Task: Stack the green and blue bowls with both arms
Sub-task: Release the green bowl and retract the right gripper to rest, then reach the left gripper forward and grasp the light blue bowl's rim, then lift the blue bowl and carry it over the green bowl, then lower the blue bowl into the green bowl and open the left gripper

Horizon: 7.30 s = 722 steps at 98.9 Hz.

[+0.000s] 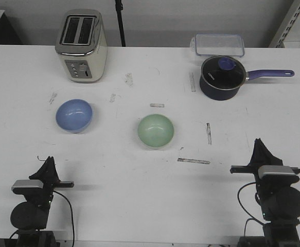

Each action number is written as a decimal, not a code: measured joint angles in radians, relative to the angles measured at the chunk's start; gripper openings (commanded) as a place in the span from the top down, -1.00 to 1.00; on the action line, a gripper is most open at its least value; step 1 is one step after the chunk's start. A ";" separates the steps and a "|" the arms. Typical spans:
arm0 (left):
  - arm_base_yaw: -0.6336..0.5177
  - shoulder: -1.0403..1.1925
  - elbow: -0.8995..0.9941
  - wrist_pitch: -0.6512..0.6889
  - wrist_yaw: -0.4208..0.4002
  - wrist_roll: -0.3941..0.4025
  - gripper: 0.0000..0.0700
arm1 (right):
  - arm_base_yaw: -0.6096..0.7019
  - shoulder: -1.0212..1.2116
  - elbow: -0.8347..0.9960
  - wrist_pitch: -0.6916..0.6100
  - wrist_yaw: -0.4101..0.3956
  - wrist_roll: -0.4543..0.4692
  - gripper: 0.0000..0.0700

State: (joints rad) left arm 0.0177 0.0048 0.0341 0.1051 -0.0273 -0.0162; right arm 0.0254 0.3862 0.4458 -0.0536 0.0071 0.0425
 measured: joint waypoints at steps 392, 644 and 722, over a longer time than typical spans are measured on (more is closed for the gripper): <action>0.211 1.706 1.439 -0.839 0.297 -0.313 0.05 | 0.000 -0.146 -0.001 -0.062 0.000 0.000 0.98; -0.551 1.879 1.693 -0.890 0.181 -0.600 0.99 | 0.000 -0.146 -0.001 -0.062 0.000 0.000 0.98; -0.566 1.919 1.695 -0.868 0.180 -0.600 0.70 | 0.000 -0.146 -0.001 -0.062 0.000 0.000 0.98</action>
State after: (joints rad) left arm -0.5484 1.9240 1.7290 -0.7631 0.1524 -0.6163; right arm 0.0254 0.2401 0.4450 -0.1154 0.0067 0.0425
